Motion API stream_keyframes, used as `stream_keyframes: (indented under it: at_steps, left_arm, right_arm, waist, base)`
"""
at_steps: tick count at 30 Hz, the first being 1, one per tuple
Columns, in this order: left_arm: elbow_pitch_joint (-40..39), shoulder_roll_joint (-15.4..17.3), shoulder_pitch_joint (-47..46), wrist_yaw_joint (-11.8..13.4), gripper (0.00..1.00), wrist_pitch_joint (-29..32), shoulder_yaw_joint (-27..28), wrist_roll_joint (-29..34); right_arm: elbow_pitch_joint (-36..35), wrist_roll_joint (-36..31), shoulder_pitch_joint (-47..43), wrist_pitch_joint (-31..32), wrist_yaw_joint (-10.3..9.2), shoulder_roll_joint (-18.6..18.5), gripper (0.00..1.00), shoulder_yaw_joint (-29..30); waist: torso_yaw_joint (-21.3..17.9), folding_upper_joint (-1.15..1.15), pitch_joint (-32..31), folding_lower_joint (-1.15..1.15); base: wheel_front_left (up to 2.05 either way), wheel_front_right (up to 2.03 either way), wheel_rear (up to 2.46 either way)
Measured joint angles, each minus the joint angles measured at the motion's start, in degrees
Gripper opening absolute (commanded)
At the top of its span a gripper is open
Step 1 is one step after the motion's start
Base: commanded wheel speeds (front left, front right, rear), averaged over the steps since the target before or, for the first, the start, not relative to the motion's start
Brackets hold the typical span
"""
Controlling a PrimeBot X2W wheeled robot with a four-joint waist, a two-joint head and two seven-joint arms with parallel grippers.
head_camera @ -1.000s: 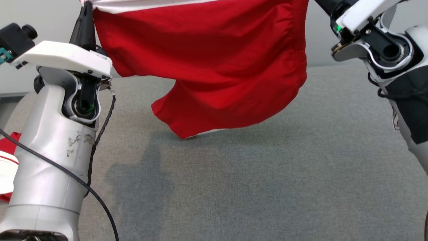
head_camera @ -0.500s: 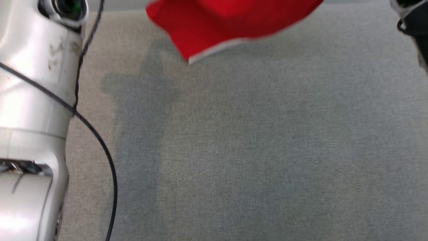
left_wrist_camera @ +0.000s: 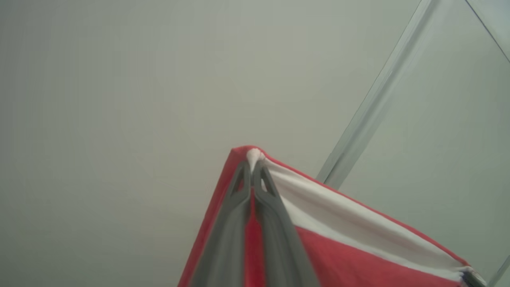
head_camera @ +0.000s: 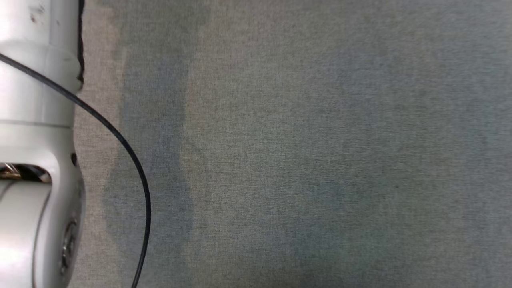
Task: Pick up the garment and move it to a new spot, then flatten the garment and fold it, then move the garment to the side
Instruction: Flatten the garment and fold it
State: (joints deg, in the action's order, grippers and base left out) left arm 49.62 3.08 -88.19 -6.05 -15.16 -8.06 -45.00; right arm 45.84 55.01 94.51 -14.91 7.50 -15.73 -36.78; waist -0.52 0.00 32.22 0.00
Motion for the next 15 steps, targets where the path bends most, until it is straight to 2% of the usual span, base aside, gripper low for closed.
stream_keyframes:
  at_steps: [4, 8, 15]
  left_arm:
    - [0.35, -0.26, 5.20, -0.65, 0.00, 0.01, 0.14, 1.67]
    - [1.41, -0.27, 9.68, -1.02, 0.00, 0.01, -2.49, -1.51]
    - [3.81, -0.30, 16.73, -1.31, 0.00, 0.01, -4.36, -4.64]
  right_arm:
    - [-0.51, -3.08, -6.84, 0.01, -0.01, 0.82, 0.00, 1.70]
    - [-0.77, -2.94, -12.29, 0.01, -0.01, 1.19, 0.00, 1.23]
    - [-4.33, 2.90, -20.97, 0.01, -0.01, 0.69, 0.00, -1.54]
  waist:
    - [1.01, 0.00, 2.99, 0.00]
    - [1.46, 0.00, 4.30, 0.00]
    - [1.38, 0.00, 2.84, 0.00]
  base:
    - [0.00, 0.00, 0.00]
    - [0.00, 0.00, 0.00]
    - [0.00, 0.00, 0.00]
